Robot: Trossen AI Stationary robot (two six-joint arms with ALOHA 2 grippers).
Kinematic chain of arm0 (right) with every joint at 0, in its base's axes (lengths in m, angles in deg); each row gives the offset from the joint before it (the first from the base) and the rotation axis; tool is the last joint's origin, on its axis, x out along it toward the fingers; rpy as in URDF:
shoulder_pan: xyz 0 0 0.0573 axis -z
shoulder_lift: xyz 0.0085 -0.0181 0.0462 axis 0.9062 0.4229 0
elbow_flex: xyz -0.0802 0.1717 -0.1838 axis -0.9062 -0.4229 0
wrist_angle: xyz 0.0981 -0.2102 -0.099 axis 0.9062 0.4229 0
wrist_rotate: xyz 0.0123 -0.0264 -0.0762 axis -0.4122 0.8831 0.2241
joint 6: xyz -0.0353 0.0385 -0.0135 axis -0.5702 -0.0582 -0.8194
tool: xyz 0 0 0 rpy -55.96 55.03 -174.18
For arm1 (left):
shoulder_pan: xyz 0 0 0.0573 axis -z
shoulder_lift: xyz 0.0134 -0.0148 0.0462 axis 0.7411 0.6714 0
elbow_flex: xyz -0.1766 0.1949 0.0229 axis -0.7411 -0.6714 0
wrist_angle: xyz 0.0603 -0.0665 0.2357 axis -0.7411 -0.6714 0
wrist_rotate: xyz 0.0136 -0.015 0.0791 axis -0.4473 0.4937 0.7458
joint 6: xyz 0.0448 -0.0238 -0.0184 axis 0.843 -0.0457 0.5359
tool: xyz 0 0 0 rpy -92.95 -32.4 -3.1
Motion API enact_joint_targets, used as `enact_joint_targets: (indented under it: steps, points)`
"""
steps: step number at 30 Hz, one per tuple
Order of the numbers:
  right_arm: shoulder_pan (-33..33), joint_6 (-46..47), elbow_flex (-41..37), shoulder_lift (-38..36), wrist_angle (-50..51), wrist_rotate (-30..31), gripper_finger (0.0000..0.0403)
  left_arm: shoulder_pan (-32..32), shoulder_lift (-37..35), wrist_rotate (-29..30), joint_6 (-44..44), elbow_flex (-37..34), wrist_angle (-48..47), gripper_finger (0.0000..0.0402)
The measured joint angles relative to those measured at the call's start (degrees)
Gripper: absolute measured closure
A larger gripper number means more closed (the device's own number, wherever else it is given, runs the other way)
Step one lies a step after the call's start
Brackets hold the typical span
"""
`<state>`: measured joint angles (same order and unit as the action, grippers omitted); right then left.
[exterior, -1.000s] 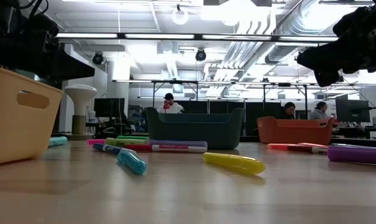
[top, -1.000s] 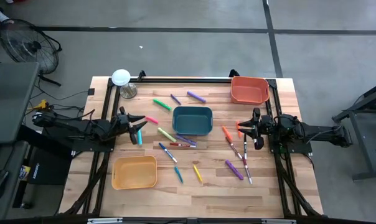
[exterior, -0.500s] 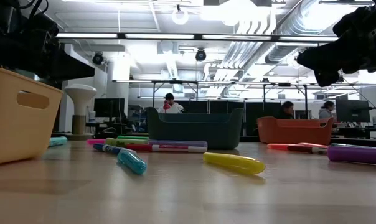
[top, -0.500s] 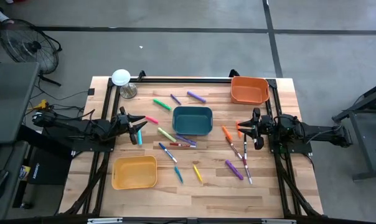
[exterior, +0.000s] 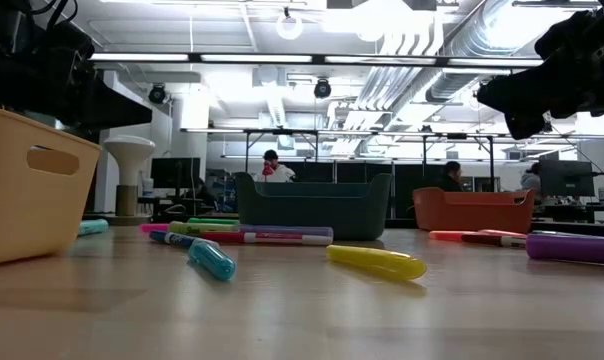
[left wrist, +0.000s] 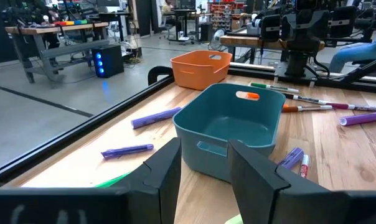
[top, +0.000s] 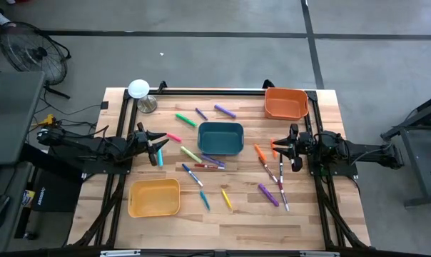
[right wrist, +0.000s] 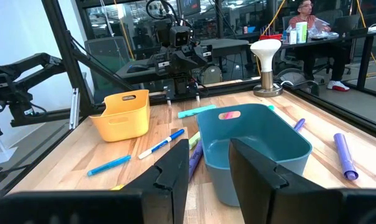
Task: Pick & Place Markers
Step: Put the top right light violet highlighter pen into the orange bin
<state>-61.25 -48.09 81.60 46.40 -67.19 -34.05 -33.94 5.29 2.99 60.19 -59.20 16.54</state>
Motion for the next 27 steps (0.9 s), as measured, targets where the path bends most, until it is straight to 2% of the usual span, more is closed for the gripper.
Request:
enact_joint_targets:
  steps: [19,27]
  points:
    - [-0.02,0.24,-0.02,0.0,-0.54,-0.09,0.03,0.0,0.0,0.0,0.0,0.0,0.0,0.0275]
    - [-0.01,10.96,-0.02,-0.02,-2.97,-0.95,0.03,0.0,-0.02,0.0,-0.01,0.0,0.02,0.0275]
